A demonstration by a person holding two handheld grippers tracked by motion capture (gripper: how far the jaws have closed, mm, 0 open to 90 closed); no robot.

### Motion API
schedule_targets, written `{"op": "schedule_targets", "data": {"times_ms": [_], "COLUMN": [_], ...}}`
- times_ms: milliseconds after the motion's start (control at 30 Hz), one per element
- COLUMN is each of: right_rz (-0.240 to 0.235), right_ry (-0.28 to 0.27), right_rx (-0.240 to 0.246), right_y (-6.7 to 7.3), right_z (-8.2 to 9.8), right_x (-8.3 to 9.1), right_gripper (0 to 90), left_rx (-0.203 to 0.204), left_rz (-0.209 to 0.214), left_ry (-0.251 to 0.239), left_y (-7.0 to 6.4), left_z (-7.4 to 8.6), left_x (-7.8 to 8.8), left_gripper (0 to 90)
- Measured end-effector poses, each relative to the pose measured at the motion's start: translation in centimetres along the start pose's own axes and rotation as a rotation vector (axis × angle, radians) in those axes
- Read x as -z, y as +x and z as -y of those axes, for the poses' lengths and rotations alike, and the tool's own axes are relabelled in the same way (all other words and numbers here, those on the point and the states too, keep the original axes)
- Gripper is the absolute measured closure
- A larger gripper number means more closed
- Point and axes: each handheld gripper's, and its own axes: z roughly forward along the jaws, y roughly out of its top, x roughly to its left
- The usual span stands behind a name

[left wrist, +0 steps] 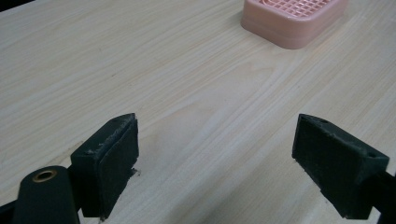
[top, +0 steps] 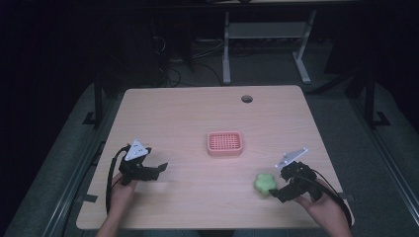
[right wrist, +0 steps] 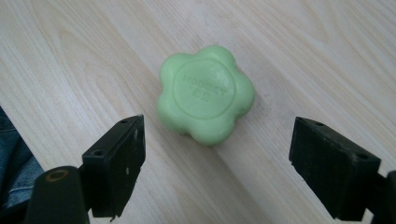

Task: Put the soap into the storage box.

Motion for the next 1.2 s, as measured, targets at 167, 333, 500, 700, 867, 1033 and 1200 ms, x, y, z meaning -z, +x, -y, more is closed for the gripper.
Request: {"op": "schedule_targets", "data": {"times_ms": [167, 333, 500, 700, 867, 1033, 1200], "right_rz": [-0.007, -0.015, -0.024, -0.026, -0.028, -0.028, -0.032], "right_ry": [0.011, 0.029, 0.050, 0.067, 0.082, 0.102, 0.119], "right_rx": [-0.002, 0.000, 0.015, 0.025, 0.027, 0.024, 0.022], "right_y": [0.0, 0.1, 0.4, 0.5, 0.6, 0.6, 0.7], "right_z": [-0.6, -1.1, -1.7, -2.3, -2.6, -2.9, -3.1], "right_x": [-0.3, -0.8, -1.6, -2.4, -2.7, -3.3, -3.9], "right_gripper": [17.5, 17.2, 17.1, 16.6, 16.1, 15.0, 14.9], "left_rx": [0.002, -0.001, 0.001, 0.002, 0.002, 0.001, 0.001], "left_rz": [0.000, 0.001, 0.000, 0.001, 0.001, 0.001, 0.001], "left_ry": [-0.002, -0.002, -0.003, -0.003, -0.003, -0.003, -0.003], "left_y": [0.1, 0.0, 0.0, 0.0, 0.0, 0.0, 0.0], "left_z": [0.0, 0.0, 0.0, 0.0, 0.0, 0.0, 0.0], "left_x": [0.0, 0.0, 0.0, 0.0, 0.0, 0.0, 0.0], "left_gripper": [14.4, 14.4, 14.4, 14.4, 14.4, 14.4, 14.4]}}
